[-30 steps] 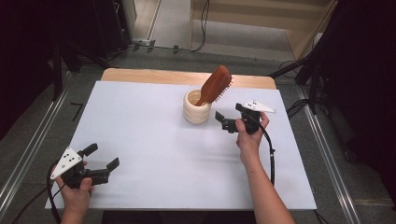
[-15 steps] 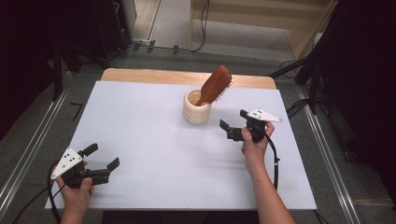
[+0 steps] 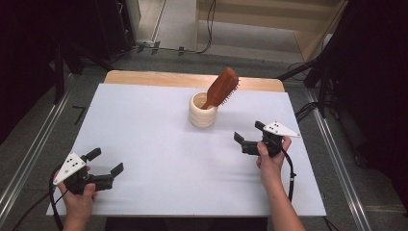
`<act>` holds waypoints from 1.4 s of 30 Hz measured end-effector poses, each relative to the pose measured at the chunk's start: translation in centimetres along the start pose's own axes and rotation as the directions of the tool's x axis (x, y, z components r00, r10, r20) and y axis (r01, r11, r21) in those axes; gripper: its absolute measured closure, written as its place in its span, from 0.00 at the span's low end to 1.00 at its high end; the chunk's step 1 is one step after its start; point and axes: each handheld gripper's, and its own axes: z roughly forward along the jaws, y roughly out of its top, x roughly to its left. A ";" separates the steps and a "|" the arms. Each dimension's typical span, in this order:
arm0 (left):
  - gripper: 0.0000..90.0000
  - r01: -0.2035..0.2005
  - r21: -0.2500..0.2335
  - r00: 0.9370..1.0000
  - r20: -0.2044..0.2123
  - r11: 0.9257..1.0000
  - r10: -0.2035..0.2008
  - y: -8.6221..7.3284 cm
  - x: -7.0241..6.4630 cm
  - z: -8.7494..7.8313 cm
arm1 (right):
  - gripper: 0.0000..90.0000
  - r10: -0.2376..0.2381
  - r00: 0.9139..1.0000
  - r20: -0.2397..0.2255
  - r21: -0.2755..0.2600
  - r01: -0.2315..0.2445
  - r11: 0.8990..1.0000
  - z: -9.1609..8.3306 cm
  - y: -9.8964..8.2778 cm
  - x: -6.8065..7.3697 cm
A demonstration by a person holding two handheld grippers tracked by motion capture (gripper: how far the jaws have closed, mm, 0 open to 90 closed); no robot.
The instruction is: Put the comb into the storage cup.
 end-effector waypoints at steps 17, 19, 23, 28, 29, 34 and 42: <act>0.00 -0.004 0.004 1.000 -0.003 1.000 0.004 0.0 0.0 0.0 | 0.00 -0.021 0.999 0.030 -0.008 0.021 1.000 -3.5 -1.8 -1.2; 0.00 -0.004 0.005 1.000 -0.004 1.000 0.004 0.0 0.0 0.0 | 0.00 -0.017 0.999 0.033 -0.006 0.017 1.000 -3.9 -2.0 -1.3; 0.00 -0.006 0.006 1.000 -0.002 1.000 0.006 0.0 -0.1 0.0 | 0.00 -0.020 0.999 0.043 -0.007 0.020 1.000 -4.6 -2.3 -1.6; 0.00 -0.010 0.011 1.000 -0.003 1.000 0.010 0.0 -0.2 0.0 | 0.00 -0.024 0.998 0.050 -0.013 0.025 1.000 -5.3 -2.6 -1.9; 0.00 -0.011 0.011 1.000 -0.004 1.000 0.011 0.0 -0.2 0.0 | 0.00 -0.023 0.998 0.052 -0.015 0.024 1.000 -5.5 -2.7 -1.9; 0.00 -0.012 0.011 1.000 -0.004 1.000 0.012 0.0 -0.2 0.0 | 0.00 -0.026 0.998 0.060 -0.011 0.027 1.000 -6.2 -3.1 -2.2; 0.00 -0.012 0.010 1.000 -0.007 1.000 0.012 0.0 -0.2 0.0 | 0.00 -0.033 0.997 0.073 -0.022 0.035 0.999 -7.7 -3.8 -2.5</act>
